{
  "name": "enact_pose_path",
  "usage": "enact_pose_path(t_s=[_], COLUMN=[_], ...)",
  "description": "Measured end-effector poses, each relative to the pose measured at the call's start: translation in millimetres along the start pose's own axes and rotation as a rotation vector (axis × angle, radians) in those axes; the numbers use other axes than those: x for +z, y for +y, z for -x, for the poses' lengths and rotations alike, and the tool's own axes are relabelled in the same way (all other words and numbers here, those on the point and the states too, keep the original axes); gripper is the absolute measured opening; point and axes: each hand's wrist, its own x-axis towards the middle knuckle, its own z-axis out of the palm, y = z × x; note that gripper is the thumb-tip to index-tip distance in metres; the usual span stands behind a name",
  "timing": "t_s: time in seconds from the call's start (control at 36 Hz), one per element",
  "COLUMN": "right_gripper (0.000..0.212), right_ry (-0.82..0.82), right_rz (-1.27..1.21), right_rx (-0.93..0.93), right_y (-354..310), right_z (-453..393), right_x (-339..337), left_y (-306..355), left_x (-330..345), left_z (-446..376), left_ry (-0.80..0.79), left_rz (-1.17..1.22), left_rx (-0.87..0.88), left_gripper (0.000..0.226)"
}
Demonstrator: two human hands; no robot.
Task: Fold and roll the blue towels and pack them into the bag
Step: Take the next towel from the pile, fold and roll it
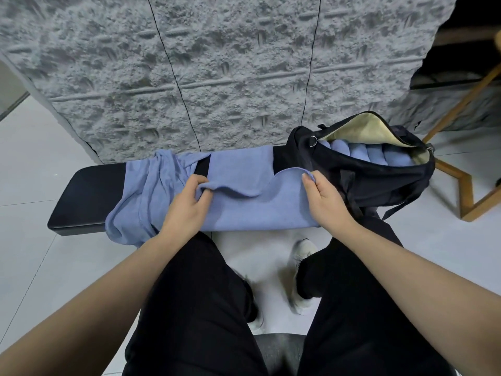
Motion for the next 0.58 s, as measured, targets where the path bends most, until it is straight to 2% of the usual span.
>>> enact_pose_path(t_s=[0.08, 0.14, 0.22, 0.28, 0.39, 0.47, 0.58], right_gripper=[0.037, 0.034, 0.016, 0.013, 0.027, 0.029, 0.021], right_ry=[0.007, 0.004, -0.024, -0.043, -0.082, -0.092, -0.106], right_rz=[0.001, -0.029, -0.048, -0.026, 0.036, 0.064, -0.147], right_rx=[0.055, 0.087, 0.135, 0.155, 0.169, 0.214, 0.349], right_y=[4.2, 5.7, 7.1, 7.4, 9.5, 14.9, 20.5], right_z=[-2.0, -3.8, -6.2, -7.9, -8.7, -8.3, -9.7], right_x=[-0.4, -0.7, -2.4, -3.2, -1.9, -3.0, -2.5], left_y=[5.1, 4.6, 1.9, -0.6, -3.4, -4.1, -6.0], left_x=[3.9, 5.9, 7.0, 8.9, 10.6, 11.1, 10.4], left_z=[-6.5, -10.7, -14.5, -16.5, -16.9, -15.5, -12.0], left_ry=[0.016, 0.006, -0.083, -0.141, -0.251, -0.306, -0.395], left_rz=[0.082, 0.091, 0.042, 0.010, -0.116, -0.265, -0.420], left_rx=[-0.058, -0.089, -0.156, -0.197, -0.268, -0.223, -0.194], left_gripper=[0.029, 0.027, 0.030, 0.026, 0.007, 0.016, 0.011])
